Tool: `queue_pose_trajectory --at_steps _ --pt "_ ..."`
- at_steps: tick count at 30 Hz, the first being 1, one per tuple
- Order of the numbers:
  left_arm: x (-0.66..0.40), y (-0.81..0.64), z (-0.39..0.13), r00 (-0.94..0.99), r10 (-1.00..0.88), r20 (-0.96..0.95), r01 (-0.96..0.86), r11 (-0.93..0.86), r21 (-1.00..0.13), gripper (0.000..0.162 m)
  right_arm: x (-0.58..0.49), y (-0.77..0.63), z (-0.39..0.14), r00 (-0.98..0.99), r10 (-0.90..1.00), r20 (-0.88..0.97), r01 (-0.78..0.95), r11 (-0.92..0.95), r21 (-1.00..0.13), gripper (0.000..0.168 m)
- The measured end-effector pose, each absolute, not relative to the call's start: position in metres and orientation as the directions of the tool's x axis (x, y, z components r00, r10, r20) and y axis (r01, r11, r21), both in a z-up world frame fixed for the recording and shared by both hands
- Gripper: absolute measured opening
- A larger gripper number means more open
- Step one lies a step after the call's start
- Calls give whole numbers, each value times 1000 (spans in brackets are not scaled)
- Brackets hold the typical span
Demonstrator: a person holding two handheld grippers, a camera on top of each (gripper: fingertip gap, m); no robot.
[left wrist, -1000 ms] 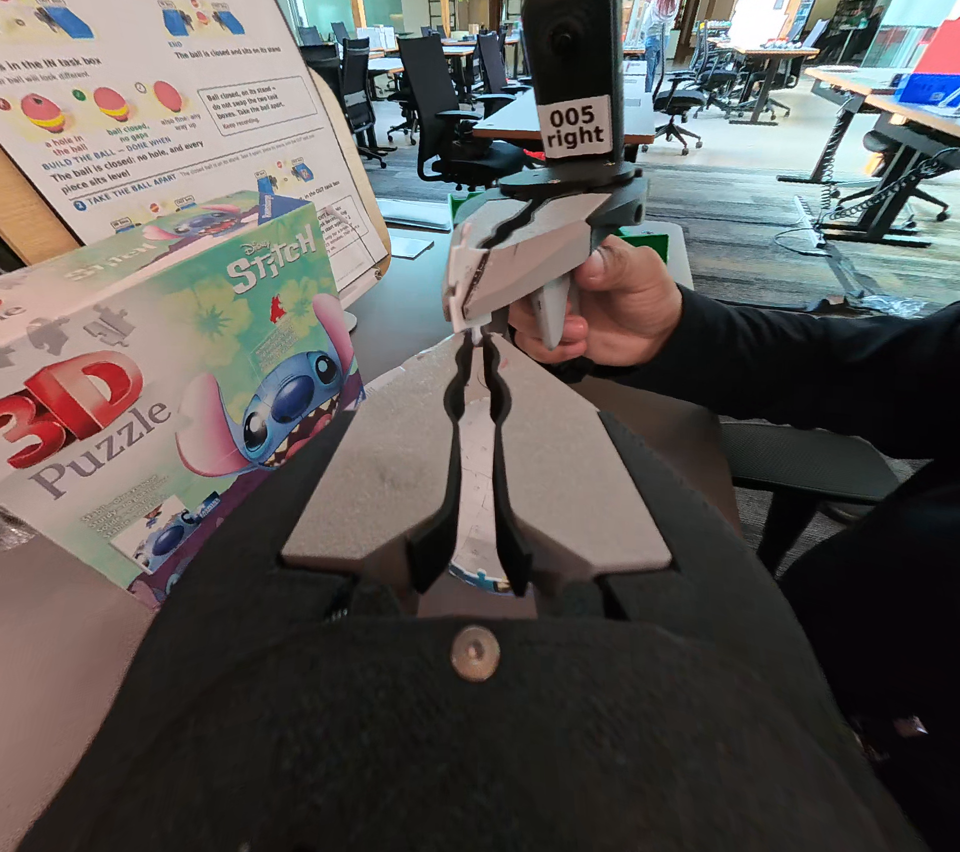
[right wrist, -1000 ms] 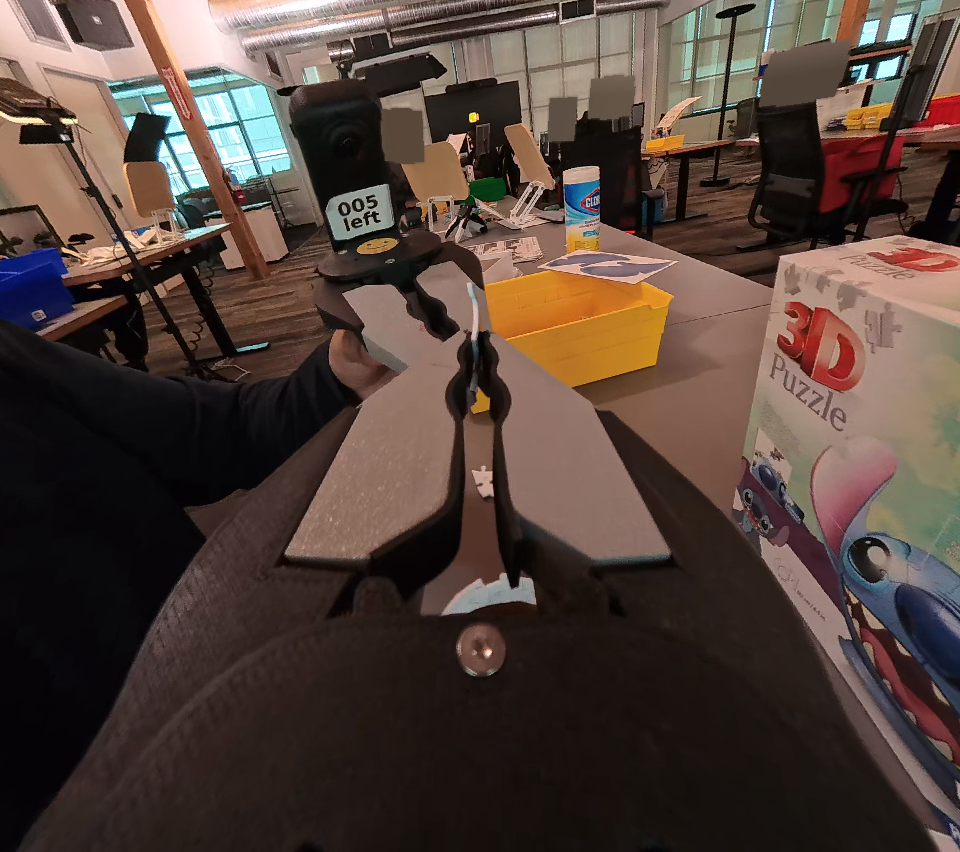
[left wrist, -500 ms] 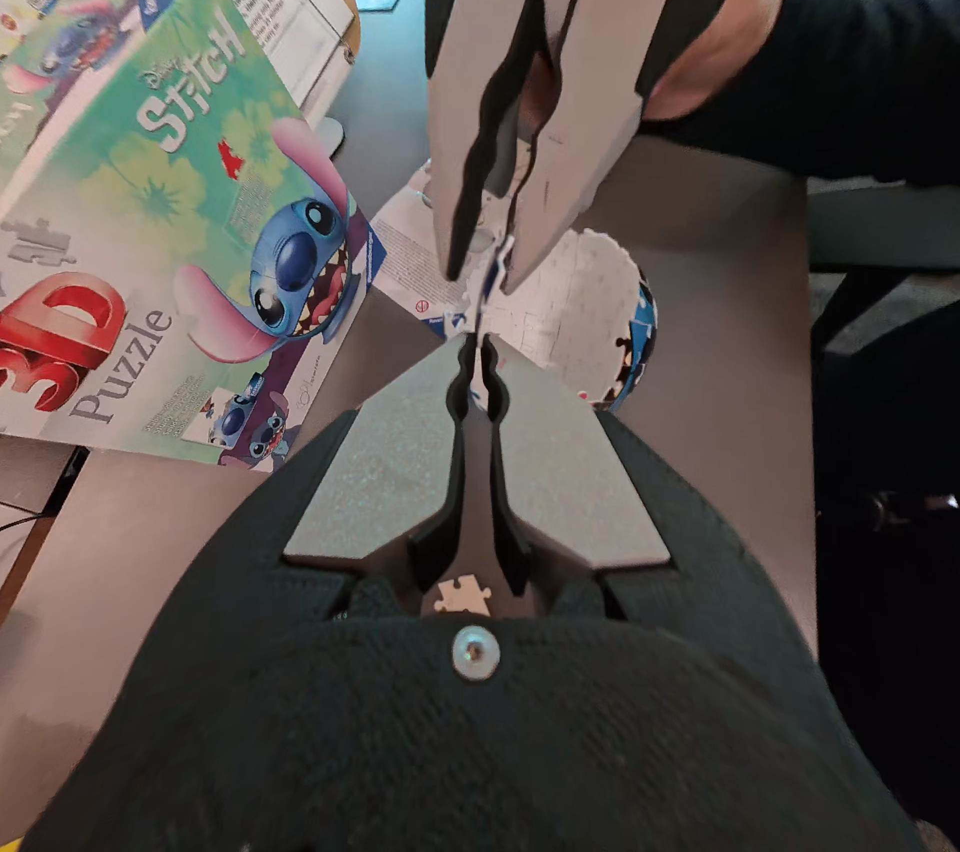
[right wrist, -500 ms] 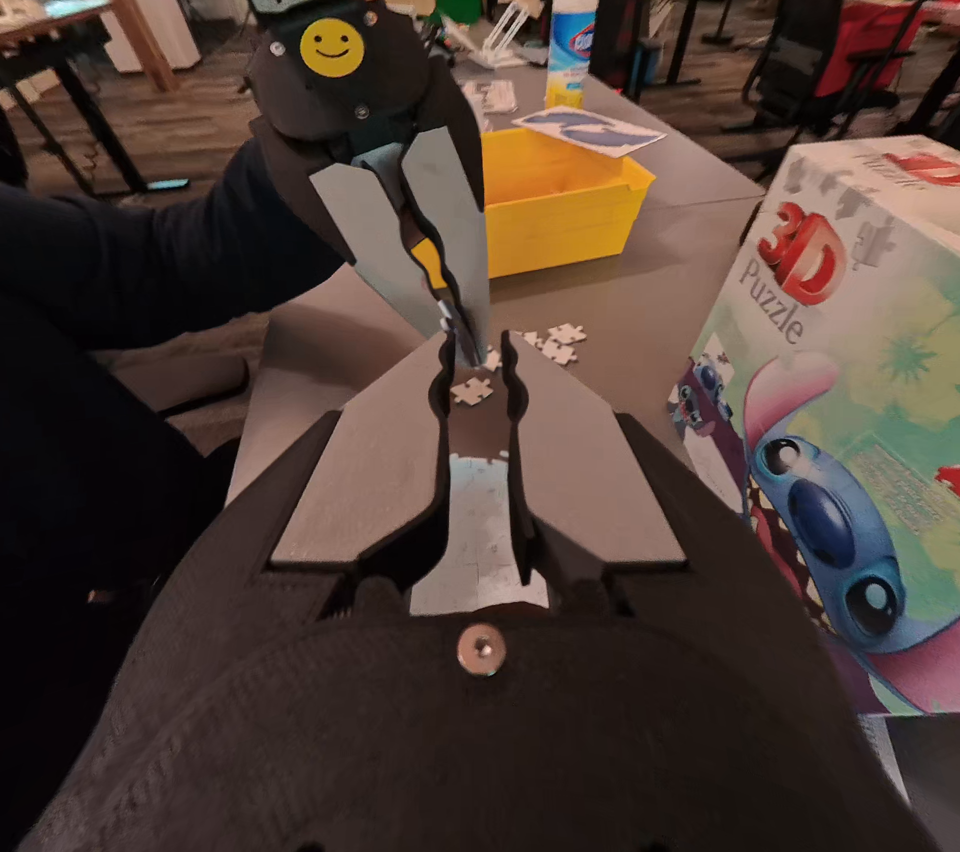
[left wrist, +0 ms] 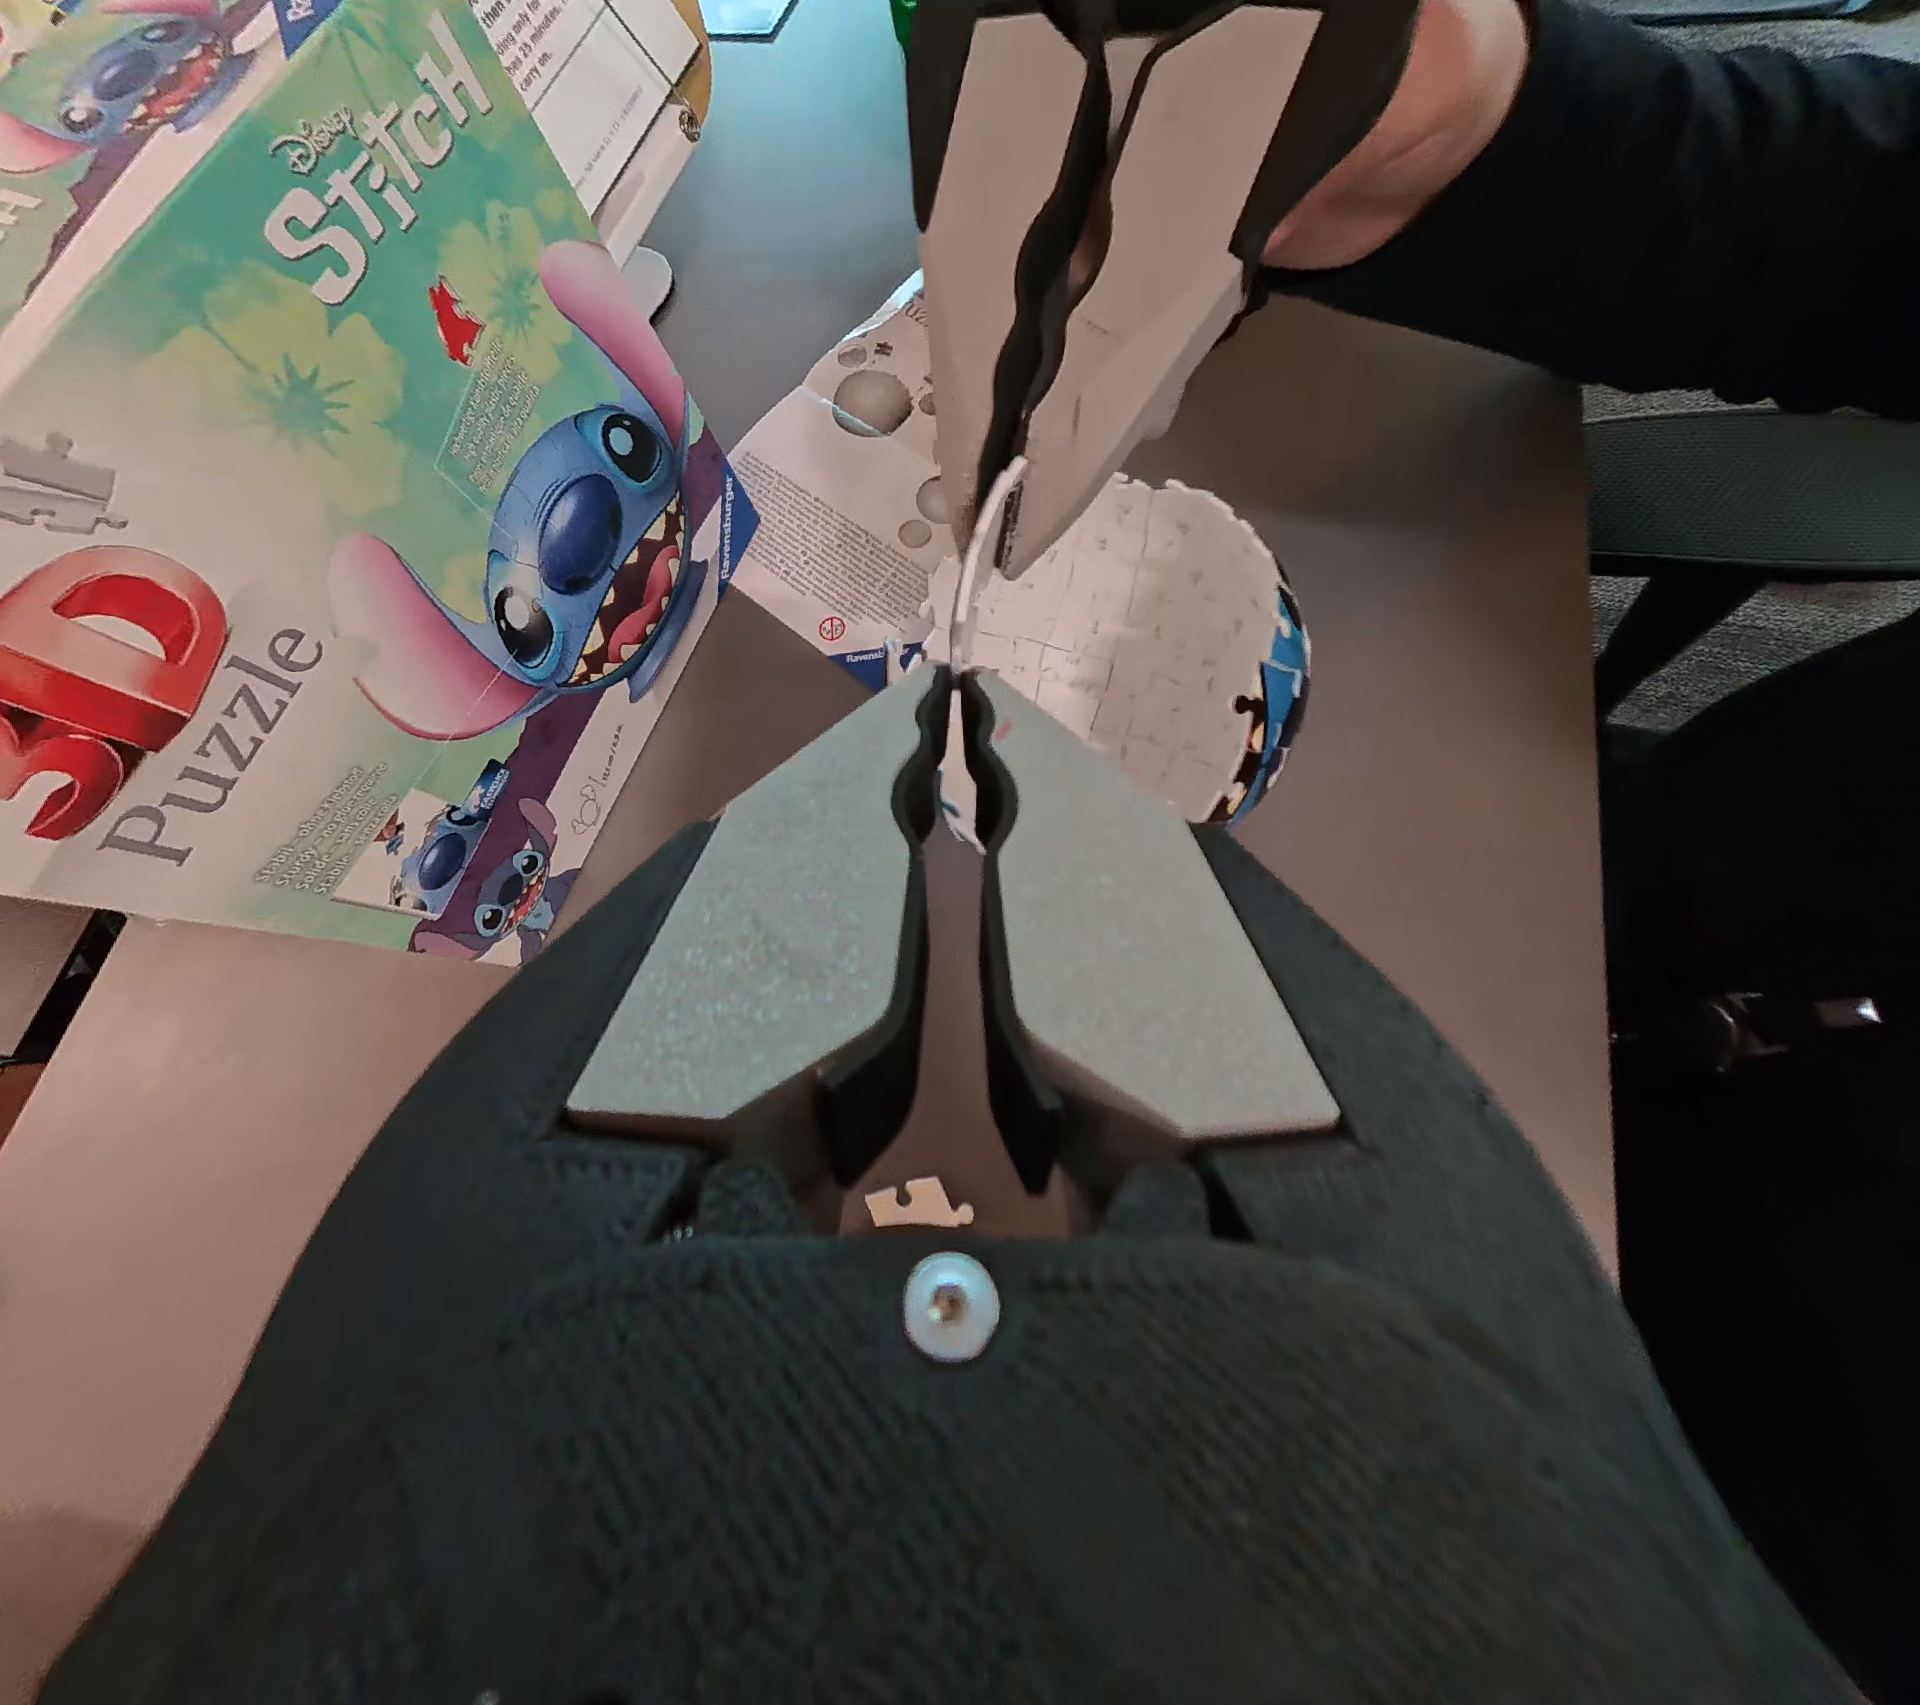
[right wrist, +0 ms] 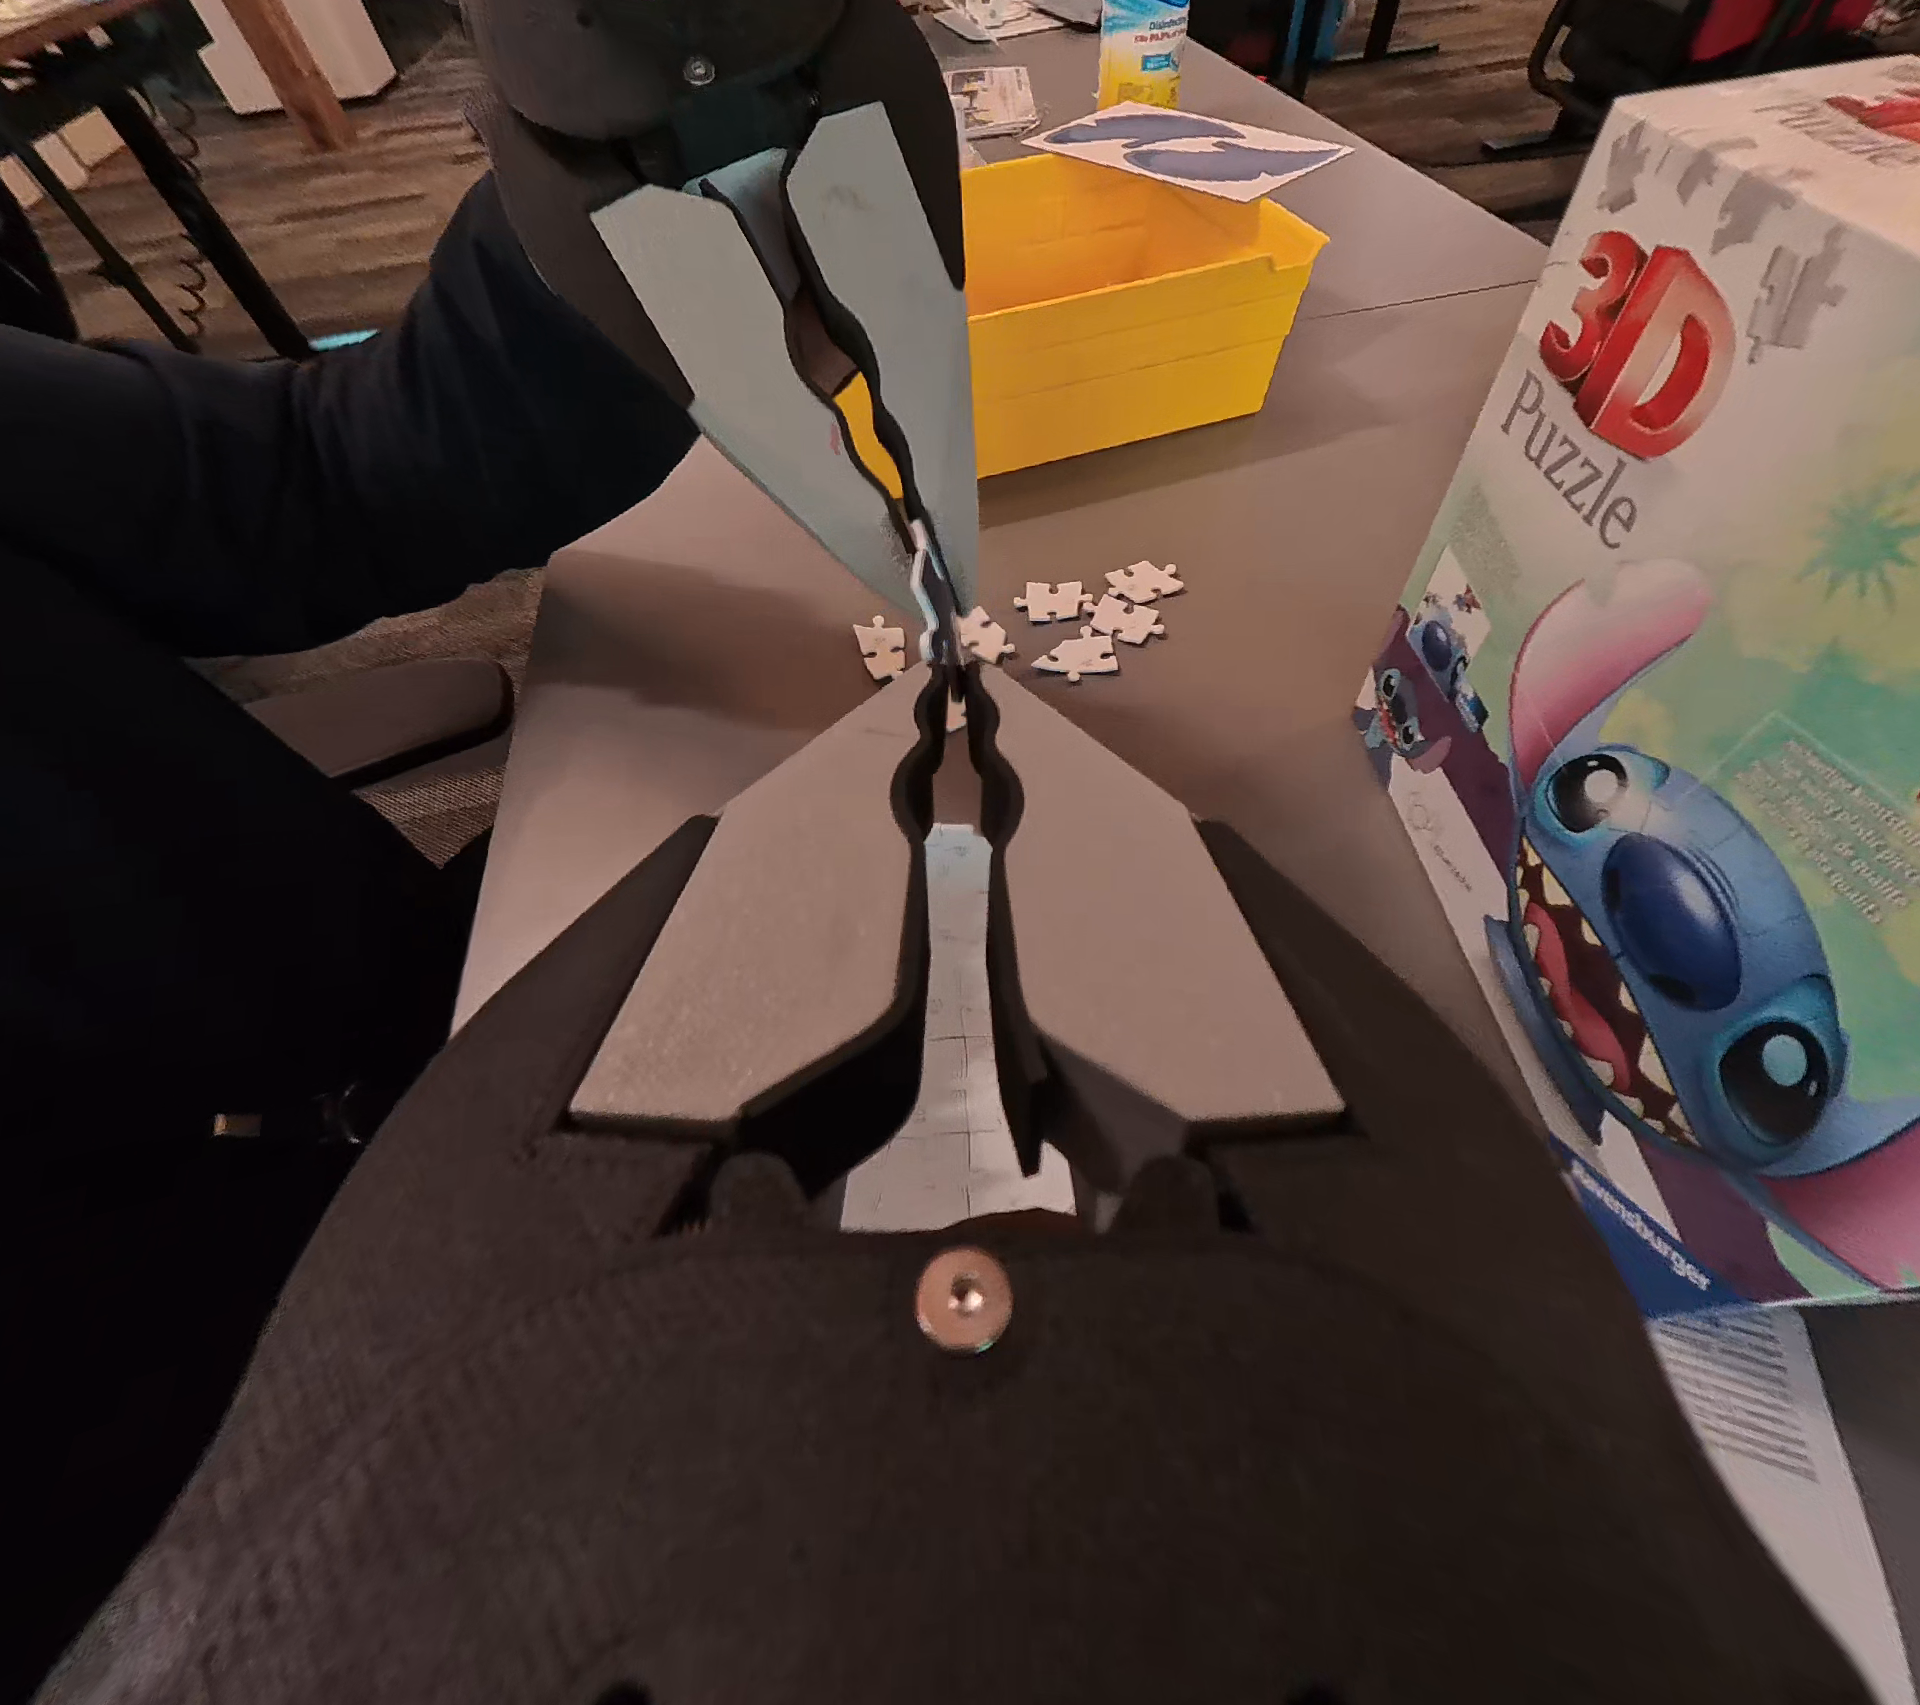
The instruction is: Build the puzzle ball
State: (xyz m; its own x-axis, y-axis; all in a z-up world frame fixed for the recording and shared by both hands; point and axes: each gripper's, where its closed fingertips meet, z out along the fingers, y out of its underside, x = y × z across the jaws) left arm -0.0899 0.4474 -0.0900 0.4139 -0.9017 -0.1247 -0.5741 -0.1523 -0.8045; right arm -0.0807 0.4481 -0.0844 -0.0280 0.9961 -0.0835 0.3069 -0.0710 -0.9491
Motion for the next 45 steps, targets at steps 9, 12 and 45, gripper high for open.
queue_pose_trajectory --at_steps 9,12,45 --pt "-87 451 -93 412 -905 -111 -567 -159 -808 0 -77 453 -88 -22 993 -113 311 -101 -945 0" --pt "-90 455 -96 427 -895 -128 -573 -159 -804 0 -74 459 -92 -5 995 -98 342 -91 -935 0" --pt "-135 500 -148 651 -754 90 -251 -326 -911 16 -46 507 -133 -114 993 -4 844 95 -528 0"
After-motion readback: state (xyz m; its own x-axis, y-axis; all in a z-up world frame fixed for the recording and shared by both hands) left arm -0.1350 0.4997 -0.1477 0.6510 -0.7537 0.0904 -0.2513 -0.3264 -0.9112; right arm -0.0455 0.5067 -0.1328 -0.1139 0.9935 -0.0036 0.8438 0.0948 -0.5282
